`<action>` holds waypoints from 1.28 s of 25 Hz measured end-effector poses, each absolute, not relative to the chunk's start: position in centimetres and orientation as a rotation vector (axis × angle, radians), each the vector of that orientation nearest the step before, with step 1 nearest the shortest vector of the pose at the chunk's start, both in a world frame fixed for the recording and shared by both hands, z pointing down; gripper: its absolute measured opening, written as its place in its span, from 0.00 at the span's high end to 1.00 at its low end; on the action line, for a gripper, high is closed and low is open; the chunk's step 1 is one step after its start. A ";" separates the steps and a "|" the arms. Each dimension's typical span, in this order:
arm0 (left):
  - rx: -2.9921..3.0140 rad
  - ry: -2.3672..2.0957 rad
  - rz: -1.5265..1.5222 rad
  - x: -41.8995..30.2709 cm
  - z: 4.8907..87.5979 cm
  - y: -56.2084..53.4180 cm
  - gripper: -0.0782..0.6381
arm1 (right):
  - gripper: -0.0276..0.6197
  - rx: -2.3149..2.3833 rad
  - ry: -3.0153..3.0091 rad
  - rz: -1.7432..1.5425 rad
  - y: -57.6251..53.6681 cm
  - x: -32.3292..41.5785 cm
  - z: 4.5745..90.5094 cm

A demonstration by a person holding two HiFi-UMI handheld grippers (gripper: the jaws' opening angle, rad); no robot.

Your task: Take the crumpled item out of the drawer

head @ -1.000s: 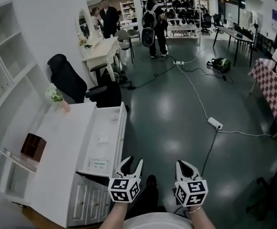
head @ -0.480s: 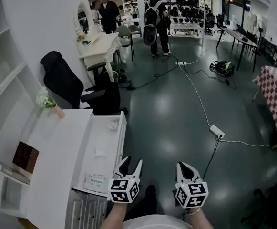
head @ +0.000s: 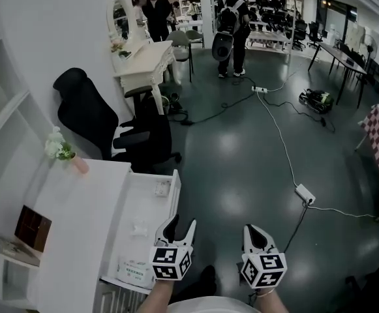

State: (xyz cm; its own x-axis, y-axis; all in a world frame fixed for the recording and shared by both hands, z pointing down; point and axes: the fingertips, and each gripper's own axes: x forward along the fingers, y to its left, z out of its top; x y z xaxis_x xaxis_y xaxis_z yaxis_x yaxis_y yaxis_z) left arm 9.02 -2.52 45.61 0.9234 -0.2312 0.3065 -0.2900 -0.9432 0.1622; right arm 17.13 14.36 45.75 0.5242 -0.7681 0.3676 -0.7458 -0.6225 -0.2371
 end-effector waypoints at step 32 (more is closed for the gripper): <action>2.583 -1.234 0.345 3.3 47.7 -20.9 0.63 | 0.95 -2.265 2.117 -0.708 -11.0 20.4 44.5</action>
